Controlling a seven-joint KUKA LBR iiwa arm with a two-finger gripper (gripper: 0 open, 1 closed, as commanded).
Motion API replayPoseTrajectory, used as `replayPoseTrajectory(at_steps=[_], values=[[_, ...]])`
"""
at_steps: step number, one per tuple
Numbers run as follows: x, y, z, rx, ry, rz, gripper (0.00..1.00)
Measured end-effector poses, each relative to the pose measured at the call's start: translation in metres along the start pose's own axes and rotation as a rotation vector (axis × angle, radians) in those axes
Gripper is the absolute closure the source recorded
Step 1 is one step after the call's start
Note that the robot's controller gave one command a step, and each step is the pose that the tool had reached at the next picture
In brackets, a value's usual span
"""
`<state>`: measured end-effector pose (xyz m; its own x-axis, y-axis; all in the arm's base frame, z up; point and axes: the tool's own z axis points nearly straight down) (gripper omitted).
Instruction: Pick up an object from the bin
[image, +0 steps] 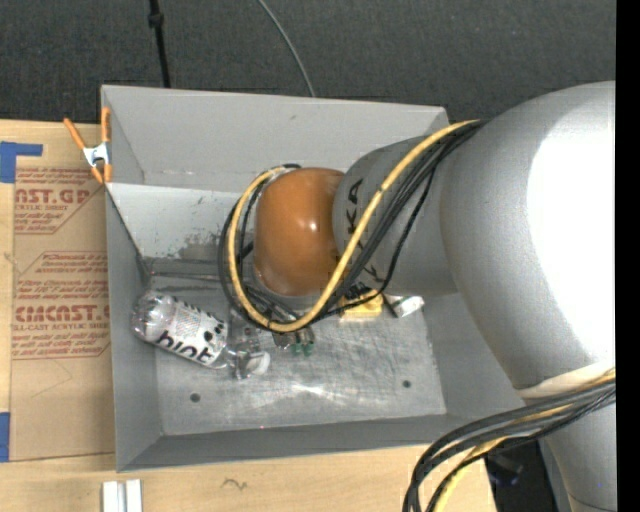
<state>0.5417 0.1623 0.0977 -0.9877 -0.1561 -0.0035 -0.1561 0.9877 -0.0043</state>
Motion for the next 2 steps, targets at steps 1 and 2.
replayPoseTrajectory(at_steps=[1, 2], values=[[0.0001, -0.0004, -0.0022, 0.000, 0.001, -0.001, 1.00], [0.0012, -0.0006, -0.0070, 0.000, 0.006, -0.001, 1.00]])
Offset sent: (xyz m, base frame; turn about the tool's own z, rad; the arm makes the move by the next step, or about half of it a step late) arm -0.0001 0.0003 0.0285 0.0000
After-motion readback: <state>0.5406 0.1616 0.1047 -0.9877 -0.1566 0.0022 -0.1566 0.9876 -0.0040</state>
